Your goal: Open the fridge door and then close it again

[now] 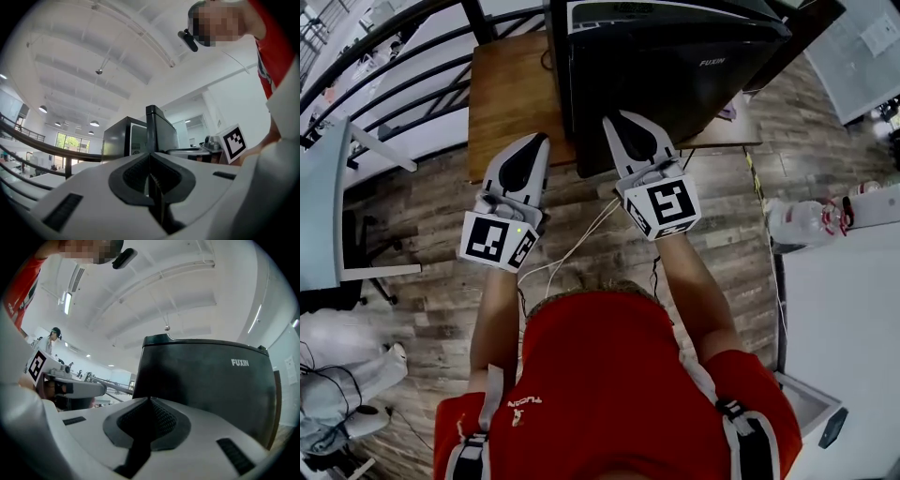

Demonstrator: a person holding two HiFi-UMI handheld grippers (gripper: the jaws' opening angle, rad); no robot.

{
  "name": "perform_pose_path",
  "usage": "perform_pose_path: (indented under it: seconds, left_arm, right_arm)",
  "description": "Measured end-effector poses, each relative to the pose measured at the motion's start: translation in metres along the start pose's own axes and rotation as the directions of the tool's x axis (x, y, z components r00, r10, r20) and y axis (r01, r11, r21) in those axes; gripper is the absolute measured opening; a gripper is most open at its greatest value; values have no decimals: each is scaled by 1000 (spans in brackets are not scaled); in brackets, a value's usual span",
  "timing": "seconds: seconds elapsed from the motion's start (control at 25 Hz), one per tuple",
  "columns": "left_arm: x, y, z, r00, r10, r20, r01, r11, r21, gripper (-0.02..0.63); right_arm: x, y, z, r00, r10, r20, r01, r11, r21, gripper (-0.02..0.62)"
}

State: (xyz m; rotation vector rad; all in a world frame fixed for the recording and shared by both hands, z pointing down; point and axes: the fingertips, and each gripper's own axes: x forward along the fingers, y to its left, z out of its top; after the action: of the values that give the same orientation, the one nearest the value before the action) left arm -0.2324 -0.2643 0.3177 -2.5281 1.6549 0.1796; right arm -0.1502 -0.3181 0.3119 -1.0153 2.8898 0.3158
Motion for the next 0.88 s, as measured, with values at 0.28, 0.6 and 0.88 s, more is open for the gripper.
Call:
perform_pose_path:
  seconds: [0.28,0.6,0.88]
  left_arm:
    - [2,12,0,999,48,2,-48,999,15,14]
    - [7,23,0,998,70,8,-70,997,17,13]
    - [13,20,-2,998,64,2,-64,998,13,13]
  right_arm:
    - [35,-12,-12,1000,11,-12,-11,1000,17,32]
    - [63,-25,-24,999,6,-49,-3,999,46,31]
    - [64,-25,-26,999,20,-49,-17,998,64,28]
